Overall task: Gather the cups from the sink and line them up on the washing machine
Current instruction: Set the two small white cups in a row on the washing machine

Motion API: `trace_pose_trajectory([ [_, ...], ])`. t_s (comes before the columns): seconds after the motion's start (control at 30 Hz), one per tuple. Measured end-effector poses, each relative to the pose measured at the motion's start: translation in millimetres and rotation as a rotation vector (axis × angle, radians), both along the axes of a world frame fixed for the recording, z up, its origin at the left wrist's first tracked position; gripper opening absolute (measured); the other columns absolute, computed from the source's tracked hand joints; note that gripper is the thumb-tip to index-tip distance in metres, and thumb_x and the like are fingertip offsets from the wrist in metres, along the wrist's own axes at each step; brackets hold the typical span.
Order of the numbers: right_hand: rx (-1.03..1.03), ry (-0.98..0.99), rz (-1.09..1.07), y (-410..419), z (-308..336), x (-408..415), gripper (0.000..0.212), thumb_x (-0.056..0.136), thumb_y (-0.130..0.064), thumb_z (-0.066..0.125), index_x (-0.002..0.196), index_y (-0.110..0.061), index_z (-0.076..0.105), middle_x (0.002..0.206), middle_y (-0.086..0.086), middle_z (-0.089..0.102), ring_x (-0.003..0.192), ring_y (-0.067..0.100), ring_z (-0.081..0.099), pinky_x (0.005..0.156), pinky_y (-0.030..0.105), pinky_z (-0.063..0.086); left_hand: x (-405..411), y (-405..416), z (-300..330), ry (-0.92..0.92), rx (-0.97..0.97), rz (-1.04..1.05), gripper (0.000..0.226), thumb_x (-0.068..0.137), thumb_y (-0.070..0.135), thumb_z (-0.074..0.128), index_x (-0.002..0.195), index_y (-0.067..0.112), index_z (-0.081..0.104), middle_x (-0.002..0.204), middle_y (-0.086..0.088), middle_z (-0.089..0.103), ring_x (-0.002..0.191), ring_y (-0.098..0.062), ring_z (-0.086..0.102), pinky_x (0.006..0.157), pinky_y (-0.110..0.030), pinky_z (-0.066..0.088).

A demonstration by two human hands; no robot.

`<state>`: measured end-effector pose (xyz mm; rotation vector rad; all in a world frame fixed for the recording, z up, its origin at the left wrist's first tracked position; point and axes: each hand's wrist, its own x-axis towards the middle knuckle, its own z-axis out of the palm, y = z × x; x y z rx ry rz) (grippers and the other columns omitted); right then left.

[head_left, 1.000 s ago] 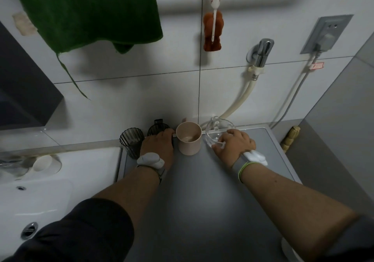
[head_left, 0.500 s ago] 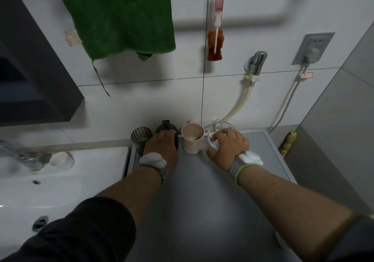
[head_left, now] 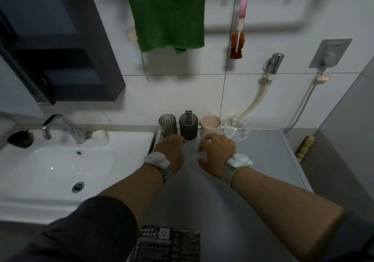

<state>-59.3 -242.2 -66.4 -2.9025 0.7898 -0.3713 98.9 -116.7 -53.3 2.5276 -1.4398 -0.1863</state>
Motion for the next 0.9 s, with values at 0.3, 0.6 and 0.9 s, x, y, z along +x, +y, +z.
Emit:
trace_pose_trajectory([
  [0.3, 0.030, 0.049, 0.086, 69, 2, 13, 0.037, 0.075, -0.064, 0.056, 0.105, -0.042, 0.060, 0.118, -0.010, 0.054, 0.109, 0.020, 0.051, 0.088, 0.036, 0.035, 8, 62, -8, 0.042, -0.007, -0.002, 0.042, 0.084, 0.027, 0.055, 0.126, 0.028, 0.052, 0.128, -0.001, 0.057, 0.114, -0.025, 0.057, 0.093, -0.036, 0.047],
  [0.6, 0.130, 0.098, 0.010, 142, -6, 32, 0.031, 0.074, -0.056, 0.060, 0.101, -0.040, 0.059, 0.110, -0.007, 0.054, 0.103, 0.023, 0.053, 0.081, 0.033, 0.030, 35, 133, -21, 0.073, 0.034, -0.067, 0.046, 0.085, 0.027, 0.051, 0.130, 0.032, 0.048, 0.135, 0.002, 0.052, 0.112, -0.024, 0.057, 0.087, -0.030, 0.043],
  [0.9, 0.145, 0.074, 0.035, 216, -6, 80, 0.033, 0.074, -0.060, 0.056, 0.099, -0.038, 0.060, 0.108, -0.007, 0.055, 0.100, 0.024, 0.057, 0.085, 0.034, 0.038, 78, 213, -18, 0.019, 0.048, -0.022, 0.042, 0.085, 0.028, 0.048, 0.125, 0.039, 0.047, 0.125, 0.010, 0.055, 0.105, -0.019, 0.059, 0.080, -0.029, 0.042],
])
